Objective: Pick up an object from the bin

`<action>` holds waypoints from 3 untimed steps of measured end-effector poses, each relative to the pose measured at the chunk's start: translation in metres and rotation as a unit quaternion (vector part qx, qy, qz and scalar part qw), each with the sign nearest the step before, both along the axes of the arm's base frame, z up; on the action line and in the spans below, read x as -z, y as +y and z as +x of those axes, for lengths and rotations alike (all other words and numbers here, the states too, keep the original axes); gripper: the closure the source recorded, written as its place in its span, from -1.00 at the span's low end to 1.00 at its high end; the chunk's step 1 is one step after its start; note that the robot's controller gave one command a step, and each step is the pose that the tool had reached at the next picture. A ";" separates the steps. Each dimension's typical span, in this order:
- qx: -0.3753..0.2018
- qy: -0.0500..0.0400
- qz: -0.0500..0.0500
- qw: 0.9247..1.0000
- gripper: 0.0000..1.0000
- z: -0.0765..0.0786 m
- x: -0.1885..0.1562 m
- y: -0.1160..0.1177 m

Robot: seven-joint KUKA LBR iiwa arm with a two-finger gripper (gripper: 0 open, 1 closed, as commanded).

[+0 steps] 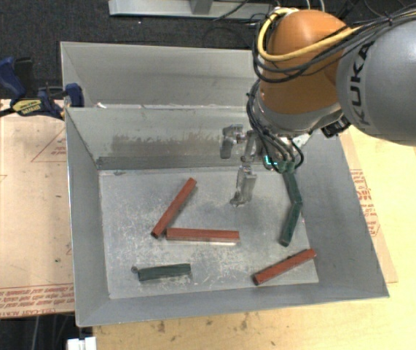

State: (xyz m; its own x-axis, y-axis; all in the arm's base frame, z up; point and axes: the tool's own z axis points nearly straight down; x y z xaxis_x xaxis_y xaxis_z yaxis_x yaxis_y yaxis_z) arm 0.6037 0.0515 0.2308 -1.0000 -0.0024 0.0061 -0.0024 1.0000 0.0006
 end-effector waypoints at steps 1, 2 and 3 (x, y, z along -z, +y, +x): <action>0.001 -0.004 0.000 1.000 -1.00 0.001 -0.005 0.000; -0.010 -0.007 0.001 1.000 -1.00 -0.009 0.043 -0.018; -0.058 -0.006 0.000 0.998 -1.00 -0.019 0.103 -0.007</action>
Offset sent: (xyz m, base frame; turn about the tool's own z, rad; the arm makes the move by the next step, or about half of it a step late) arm -0.0330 -0.0555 -0.1394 -0.0596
